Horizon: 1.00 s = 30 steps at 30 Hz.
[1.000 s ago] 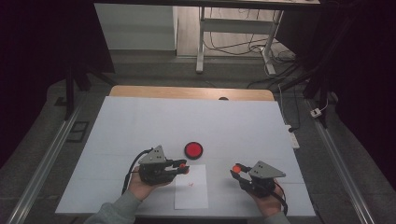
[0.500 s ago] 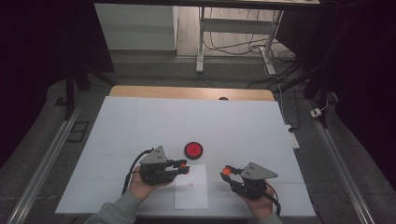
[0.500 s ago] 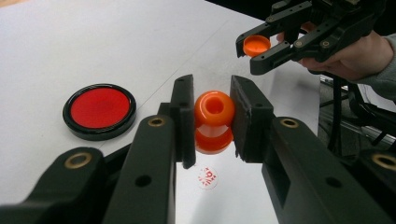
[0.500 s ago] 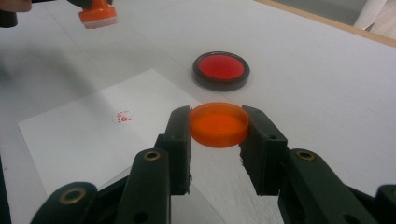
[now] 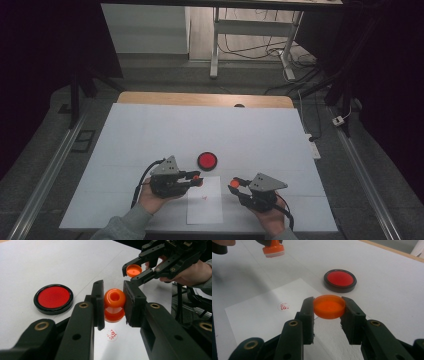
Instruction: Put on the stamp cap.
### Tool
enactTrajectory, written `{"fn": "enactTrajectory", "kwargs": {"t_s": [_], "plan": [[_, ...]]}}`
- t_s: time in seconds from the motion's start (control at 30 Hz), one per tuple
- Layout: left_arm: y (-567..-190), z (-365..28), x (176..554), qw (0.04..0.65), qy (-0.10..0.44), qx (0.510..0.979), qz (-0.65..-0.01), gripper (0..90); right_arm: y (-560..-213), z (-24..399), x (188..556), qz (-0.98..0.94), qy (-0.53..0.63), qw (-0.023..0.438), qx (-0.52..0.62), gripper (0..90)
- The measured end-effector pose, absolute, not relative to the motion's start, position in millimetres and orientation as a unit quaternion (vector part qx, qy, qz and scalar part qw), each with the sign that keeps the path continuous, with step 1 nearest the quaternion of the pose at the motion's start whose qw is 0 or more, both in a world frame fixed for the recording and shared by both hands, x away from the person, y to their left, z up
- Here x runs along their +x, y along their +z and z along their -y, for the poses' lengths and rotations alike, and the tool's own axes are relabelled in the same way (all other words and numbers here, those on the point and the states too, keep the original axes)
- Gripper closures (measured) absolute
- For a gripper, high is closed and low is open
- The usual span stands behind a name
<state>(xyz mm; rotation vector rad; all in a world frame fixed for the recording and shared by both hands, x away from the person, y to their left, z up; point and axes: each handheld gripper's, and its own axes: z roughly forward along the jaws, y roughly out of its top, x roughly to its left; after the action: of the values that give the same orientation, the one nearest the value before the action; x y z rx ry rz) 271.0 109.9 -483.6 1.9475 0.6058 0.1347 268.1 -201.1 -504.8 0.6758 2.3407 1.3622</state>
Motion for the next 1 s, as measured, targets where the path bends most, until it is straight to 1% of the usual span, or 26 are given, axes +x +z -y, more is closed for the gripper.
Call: {"fn": "enactTrajectory", "kwargs": {"t_s": [0.33, 0.67, 1.0], "plan": [[-484, -109, 272, 0.521, 0.054, 0.814, -0.252, 71.5, -504, 191, 269, -0.828, 0.48, 0.173, 0.231, 64.1], [-484, -109, 272, 0.522, 0.054, 0.812, -0.253, 71.4, -502, 160, 269, -0.836, 0.486, 0.155, 0.2, 64.1], [-485, -111, 273, 0.524, 0.055, 0.811, -0.256, 71.5, -503, 138, 277, -0.847, 0.476, 0.152, 0.182, 64.1]]}}
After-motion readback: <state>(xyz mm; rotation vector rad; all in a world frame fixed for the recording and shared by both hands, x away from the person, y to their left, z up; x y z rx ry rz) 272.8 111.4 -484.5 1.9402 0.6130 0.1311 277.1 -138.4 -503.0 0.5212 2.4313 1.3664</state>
